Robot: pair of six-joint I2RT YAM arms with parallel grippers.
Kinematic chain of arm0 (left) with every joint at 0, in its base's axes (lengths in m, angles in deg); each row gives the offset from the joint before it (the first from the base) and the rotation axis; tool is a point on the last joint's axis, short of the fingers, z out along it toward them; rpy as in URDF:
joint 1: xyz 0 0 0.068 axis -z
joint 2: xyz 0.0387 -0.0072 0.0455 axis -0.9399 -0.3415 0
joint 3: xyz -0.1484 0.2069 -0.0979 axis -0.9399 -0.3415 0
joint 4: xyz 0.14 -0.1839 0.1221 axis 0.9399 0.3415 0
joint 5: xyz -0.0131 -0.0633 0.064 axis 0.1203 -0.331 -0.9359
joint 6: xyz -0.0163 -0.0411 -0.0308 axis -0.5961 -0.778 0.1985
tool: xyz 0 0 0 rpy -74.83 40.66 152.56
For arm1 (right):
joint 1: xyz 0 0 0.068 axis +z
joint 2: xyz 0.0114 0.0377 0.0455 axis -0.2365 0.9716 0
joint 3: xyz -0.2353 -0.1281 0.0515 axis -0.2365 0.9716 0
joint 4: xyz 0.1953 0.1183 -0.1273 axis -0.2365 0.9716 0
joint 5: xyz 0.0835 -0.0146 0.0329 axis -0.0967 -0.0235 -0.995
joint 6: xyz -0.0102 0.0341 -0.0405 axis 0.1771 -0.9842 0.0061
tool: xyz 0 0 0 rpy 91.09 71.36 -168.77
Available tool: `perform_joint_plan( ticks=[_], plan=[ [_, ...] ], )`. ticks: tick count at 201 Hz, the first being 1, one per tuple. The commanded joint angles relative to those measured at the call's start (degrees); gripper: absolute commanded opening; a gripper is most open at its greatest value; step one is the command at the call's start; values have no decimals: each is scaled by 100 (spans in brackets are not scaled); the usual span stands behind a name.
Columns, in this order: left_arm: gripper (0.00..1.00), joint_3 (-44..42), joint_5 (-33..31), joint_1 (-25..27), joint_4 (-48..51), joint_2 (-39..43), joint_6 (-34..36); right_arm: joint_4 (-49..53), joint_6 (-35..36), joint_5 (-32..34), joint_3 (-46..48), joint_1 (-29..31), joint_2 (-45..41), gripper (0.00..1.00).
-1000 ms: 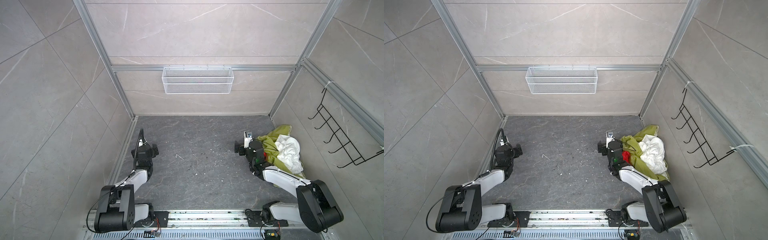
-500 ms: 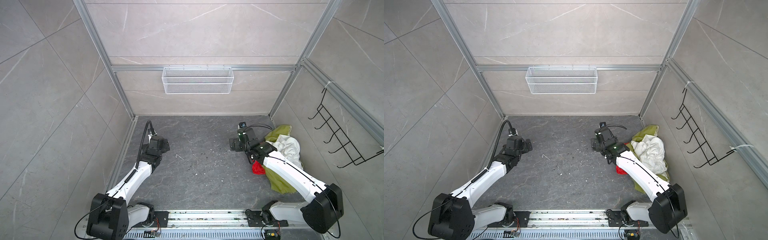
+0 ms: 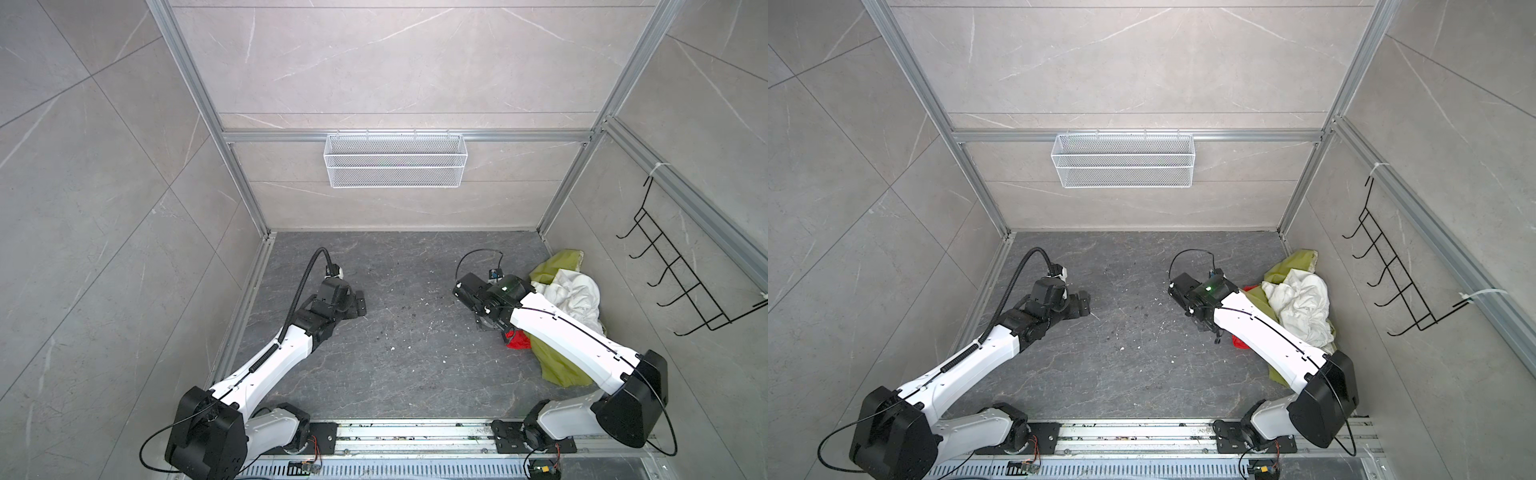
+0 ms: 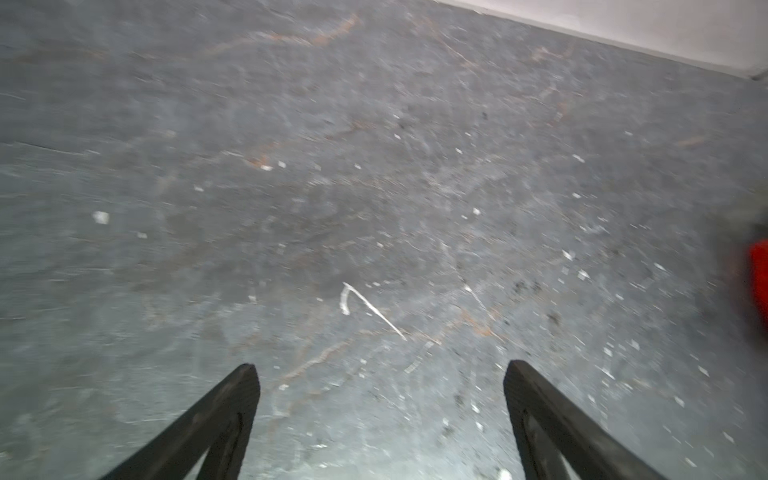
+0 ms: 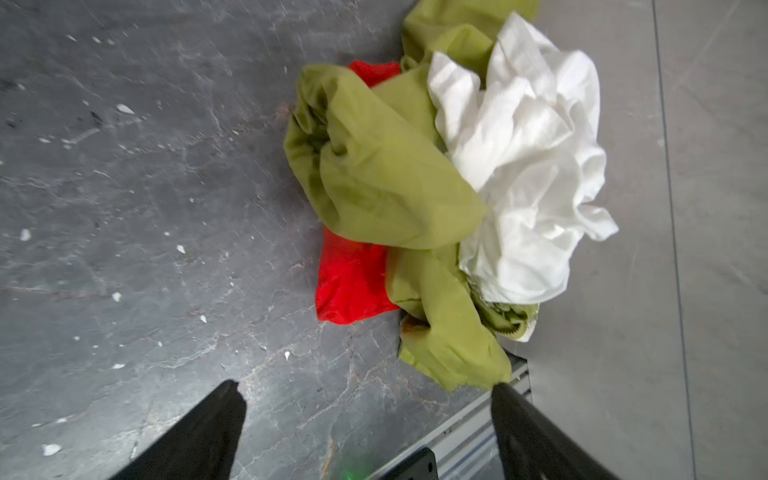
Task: Pick out a specific cloth from the pile
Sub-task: 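Raise both arms and move the right gripper over the cloth pile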
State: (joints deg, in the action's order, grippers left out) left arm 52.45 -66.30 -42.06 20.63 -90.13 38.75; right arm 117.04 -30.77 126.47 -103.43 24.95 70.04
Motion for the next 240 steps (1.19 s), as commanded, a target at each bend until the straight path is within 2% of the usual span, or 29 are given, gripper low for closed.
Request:
perform_joint_plan(
  ticks=[1,63,99,123,150,194,240],
  plan=[
    [94,147,448,33,40,-114,-240,81,-446,196,370,63,78,91],
    [94,12,498,67,-59,-186,-385,-1449,-385,288,1144,70,249,81],
    [93,19,494,77,-87,-247,-400,-1981,-630,687,1445,66,513,75],
    [93,11,490,104,-111,-307,-406,-1779,-757,696,1231,-124,839,73],
    [94,0,481,138,-153,-373,-428,-1936,-906,732,1271,-301,834,71],
    [94,0,464,157,-178,-380,-435,-2006,-1561,759,1409,-467,844,71],
    [93,24,481,170,-208,-432,-435,-2117,-1959,907,1564,-532,978,62]
  ],
)
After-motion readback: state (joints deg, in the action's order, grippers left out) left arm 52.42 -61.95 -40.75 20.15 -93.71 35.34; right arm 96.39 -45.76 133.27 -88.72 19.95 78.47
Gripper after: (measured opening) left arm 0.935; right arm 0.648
